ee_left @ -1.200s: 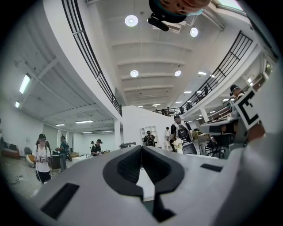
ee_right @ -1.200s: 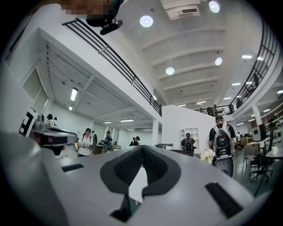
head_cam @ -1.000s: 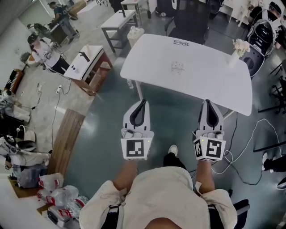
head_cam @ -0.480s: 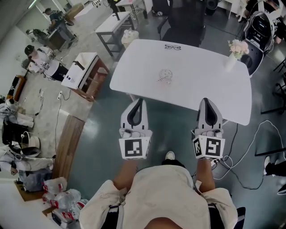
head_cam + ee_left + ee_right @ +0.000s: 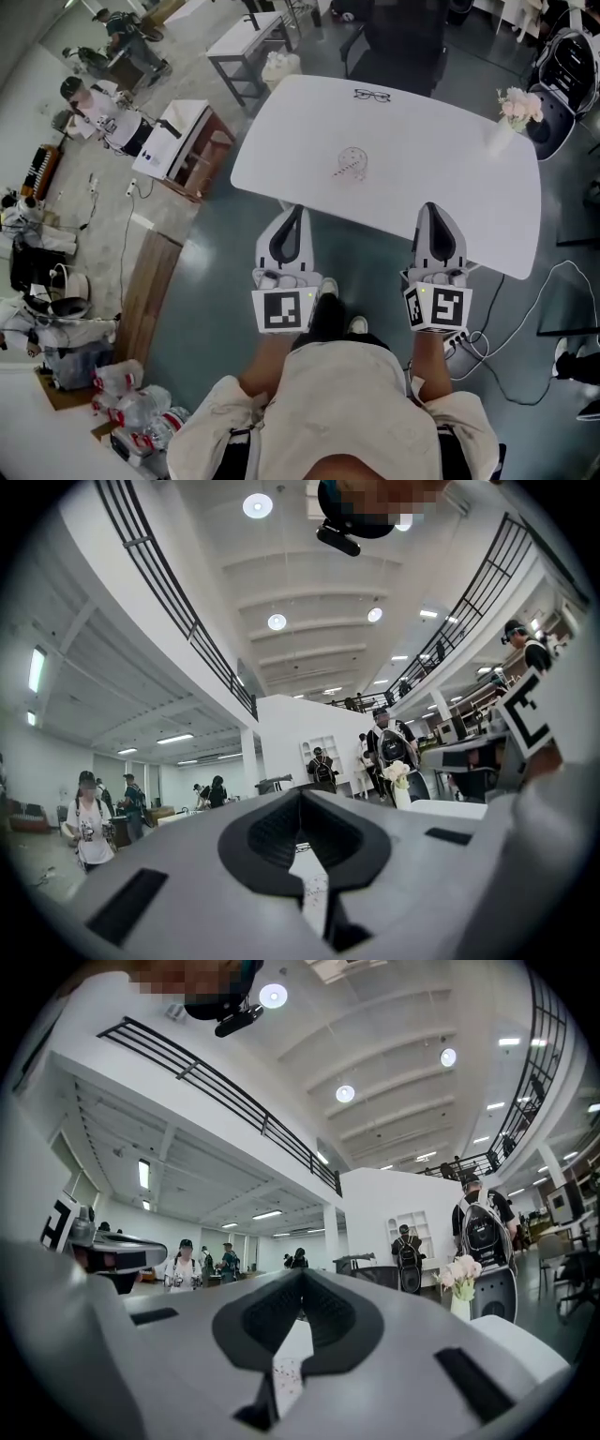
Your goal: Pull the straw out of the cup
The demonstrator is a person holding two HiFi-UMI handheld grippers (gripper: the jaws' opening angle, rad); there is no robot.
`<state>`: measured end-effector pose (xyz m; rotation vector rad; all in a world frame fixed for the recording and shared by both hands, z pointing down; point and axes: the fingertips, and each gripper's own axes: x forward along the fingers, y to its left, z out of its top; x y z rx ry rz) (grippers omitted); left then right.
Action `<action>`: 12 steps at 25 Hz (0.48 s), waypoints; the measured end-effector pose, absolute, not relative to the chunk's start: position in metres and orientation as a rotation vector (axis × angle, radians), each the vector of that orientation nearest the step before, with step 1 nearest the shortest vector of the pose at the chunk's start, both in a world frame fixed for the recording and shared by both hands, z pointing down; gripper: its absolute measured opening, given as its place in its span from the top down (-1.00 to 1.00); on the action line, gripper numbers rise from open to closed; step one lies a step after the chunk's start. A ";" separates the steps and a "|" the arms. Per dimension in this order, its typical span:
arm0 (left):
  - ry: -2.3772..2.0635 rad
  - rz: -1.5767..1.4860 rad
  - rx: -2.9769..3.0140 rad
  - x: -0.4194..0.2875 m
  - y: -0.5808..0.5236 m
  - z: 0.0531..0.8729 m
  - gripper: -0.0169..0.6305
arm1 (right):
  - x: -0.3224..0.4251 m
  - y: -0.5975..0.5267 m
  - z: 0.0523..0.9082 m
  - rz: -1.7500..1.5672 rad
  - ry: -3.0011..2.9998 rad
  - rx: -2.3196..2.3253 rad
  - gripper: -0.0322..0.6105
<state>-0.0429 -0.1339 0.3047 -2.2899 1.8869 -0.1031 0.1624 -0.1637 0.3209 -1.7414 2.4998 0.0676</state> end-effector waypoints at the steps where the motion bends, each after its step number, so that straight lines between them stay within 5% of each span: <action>1: 1.883 -0.108 -2.293 -0.044 -0.141 0.309 0.93 | 0.159 -0.169 0.324 0.065 2.508 -1.742 0.89; 12: 1.873 -0.112 -2.398 -0.070 -0.222 0.345 0.93 | 0.107 -0.240 0.357 0.019 2.622 -1.763 0.89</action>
